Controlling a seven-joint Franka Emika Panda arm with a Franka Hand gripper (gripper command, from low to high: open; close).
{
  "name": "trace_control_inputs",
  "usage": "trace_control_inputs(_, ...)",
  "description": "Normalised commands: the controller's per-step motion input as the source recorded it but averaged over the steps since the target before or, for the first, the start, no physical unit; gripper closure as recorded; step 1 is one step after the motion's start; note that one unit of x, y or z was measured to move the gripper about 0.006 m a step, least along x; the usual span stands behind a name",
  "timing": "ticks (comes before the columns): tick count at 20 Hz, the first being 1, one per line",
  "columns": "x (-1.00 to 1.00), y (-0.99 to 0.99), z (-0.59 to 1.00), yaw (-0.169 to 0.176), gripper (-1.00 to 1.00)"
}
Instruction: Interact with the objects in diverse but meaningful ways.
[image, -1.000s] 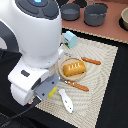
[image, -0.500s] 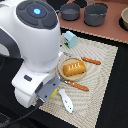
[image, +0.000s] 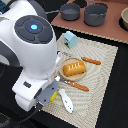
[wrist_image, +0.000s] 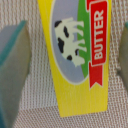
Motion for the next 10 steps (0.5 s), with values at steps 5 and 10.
trace_control_inputs(5,-0.32,0.00,0.95,-0.022,-1.00)
trace_control_inputs(10,-0.18,0.11,1.00,-0.037,-1.00)
